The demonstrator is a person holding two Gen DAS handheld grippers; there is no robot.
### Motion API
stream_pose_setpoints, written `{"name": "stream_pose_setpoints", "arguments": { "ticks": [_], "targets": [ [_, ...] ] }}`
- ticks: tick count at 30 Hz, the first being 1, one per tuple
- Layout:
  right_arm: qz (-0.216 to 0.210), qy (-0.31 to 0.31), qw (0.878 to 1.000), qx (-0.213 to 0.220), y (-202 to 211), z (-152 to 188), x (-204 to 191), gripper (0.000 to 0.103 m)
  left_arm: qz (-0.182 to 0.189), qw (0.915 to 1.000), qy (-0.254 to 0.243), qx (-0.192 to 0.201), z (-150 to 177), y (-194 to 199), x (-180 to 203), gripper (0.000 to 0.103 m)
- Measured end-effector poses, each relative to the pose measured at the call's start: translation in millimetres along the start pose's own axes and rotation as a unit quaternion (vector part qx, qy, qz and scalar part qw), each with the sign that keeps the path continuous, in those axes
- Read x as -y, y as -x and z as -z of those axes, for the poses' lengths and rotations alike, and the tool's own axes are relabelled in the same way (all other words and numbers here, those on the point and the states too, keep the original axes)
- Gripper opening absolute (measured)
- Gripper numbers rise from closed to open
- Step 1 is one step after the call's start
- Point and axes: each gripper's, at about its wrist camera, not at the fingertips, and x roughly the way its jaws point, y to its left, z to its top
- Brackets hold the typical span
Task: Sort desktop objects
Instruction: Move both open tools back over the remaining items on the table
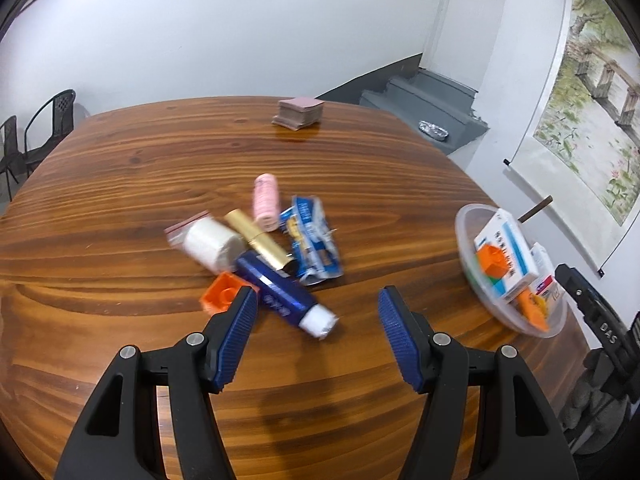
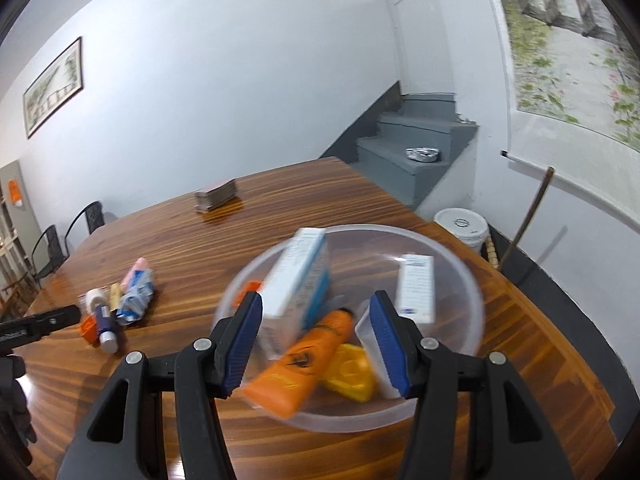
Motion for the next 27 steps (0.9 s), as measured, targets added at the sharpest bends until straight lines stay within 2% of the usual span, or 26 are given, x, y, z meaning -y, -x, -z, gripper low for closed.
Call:
{"name": "stream_pose_setpoints", "arguments": {
  "ticks": [7, 12, 20, 27],
  "targets": [
    [-0.051, 0.055, 0.997, 0.001, 0, -6, -61, 0.061, -0.021, 0.9997, 0.016, -0.003, 3, -1, -37, 0.067],
    [-0.091, 0.103, 0.99, -0.01, -11, -6, -110, 0.061, -0.032, 0.9991, 0.028, -0.005, 2, -2, -63, 0.067],
    [-0.162, 0.136, 0.975, -0.062, -38, 3, -175, 0.061, -0.038, 0.9979, 0.053, -0.005, -2, -3, -97, 0.067],
    [-0.176, 0.141, 0.969, -0.097, -60, 19, -191, 0.061, -0.048, 0.9973, 0.055, -0.006, -4, -4, -106, 0.067]
  ]
}}
